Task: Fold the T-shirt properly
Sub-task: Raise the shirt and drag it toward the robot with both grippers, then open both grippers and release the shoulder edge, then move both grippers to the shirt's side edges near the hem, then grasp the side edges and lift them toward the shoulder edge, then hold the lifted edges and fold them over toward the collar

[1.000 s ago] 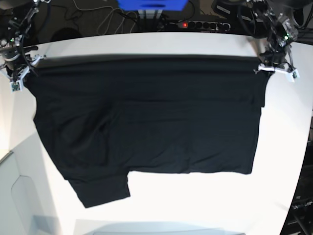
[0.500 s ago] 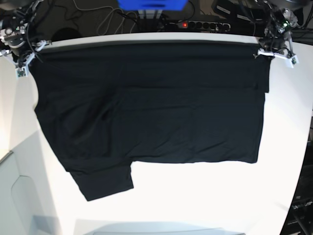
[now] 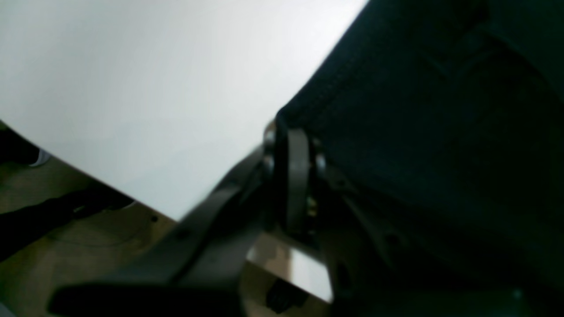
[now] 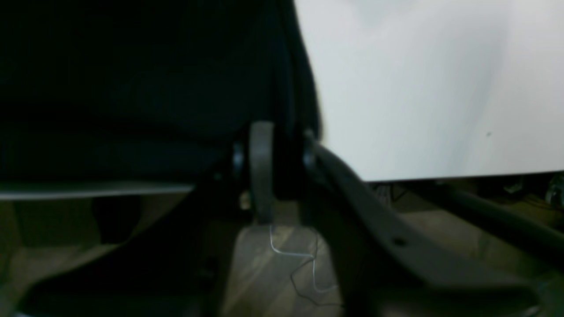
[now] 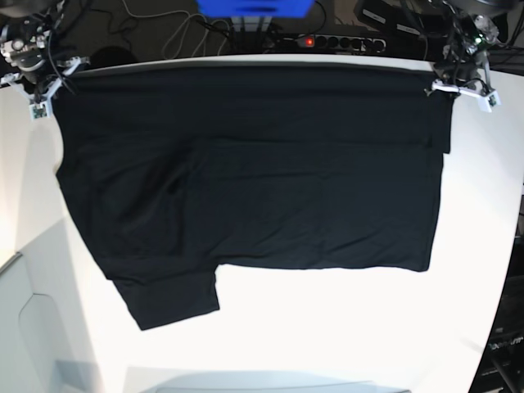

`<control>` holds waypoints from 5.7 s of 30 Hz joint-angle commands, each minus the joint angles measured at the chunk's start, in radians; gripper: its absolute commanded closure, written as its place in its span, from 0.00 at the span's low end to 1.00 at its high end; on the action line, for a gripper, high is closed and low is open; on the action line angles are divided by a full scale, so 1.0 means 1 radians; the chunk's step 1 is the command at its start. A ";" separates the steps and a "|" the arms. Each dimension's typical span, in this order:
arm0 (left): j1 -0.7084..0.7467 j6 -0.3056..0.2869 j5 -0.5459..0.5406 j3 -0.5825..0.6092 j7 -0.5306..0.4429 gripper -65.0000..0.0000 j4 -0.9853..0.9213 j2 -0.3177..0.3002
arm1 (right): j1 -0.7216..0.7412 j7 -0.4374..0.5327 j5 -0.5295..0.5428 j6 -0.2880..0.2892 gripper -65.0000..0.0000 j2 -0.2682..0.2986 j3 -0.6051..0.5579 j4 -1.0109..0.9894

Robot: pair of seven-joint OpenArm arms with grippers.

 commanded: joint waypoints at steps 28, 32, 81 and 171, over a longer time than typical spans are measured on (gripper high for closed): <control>-0.352 0.009 0.023 -0.069 0.047 0.18 0.145 -0.032 | 0.509 -0.002 0.000 -0.010 0.56 0.015 -0.063 0.051; -0.452 0.011 0.023 0.030 0.036 0.18 0.005 -0.095 | 0.654 0.006 0.000 -0.010 0.56 0.058 -0.144 -0.151; -1.066 0.012 0.342 0.579 -0.611 0.18 -1.129 -0.164 | 1.016 0.600 0.000 -0.197 0.89 0.150 -0.359 -1.251; -0.487 0.012 0.066 0.266 -0.211 0.60 -0.273 -0.118 | 0.364 0.513 0.130 -0.189 0.51 0.147 -0.343 -0.246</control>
